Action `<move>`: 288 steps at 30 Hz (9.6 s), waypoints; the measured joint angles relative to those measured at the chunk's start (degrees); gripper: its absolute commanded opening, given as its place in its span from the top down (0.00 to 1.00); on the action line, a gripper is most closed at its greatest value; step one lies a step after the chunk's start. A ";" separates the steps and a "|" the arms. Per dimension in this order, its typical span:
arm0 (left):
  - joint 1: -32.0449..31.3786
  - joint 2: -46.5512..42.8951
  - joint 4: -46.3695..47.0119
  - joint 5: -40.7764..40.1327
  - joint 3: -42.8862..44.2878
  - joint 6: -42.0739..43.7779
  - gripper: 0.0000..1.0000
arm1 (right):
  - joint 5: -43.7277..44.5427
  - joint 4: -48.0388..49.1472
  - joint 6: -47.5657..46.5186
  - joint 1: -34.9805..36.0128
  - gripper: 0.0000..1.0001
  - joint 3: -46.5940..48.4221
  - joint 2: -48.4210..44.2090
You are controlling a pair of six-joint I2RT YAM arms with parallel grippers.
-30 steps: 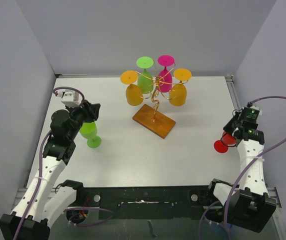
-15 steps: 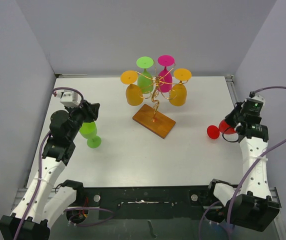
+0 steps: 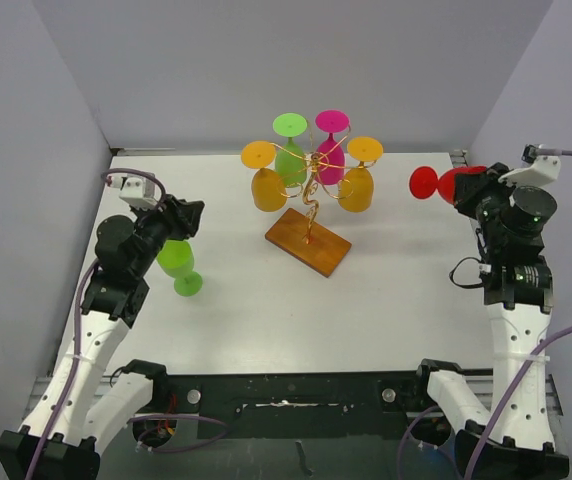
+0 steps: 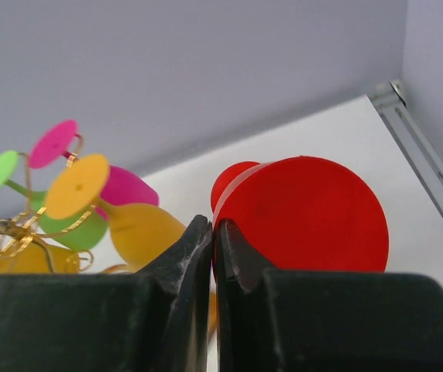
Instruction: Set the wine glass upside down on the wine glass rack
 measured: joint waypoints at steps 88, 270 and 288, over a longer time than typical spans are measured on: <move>0.66 2.34 29.07 1.18 -5.68 -66.60 0.36 | 5.86 67.52 -25.66 68.87 1.00 -5.18 27.32; -0.37 -13.46 21.97 21.77 -13.86 10.45 0.46 | 32.02 11.47 48.74 57.44 1.00 1.53 12.20; -0.35 -13.77 21.97 21.35 -14.51 10.45 0.46 | 37.75 10.80 49.18 55.23 1.00 1.44 12.37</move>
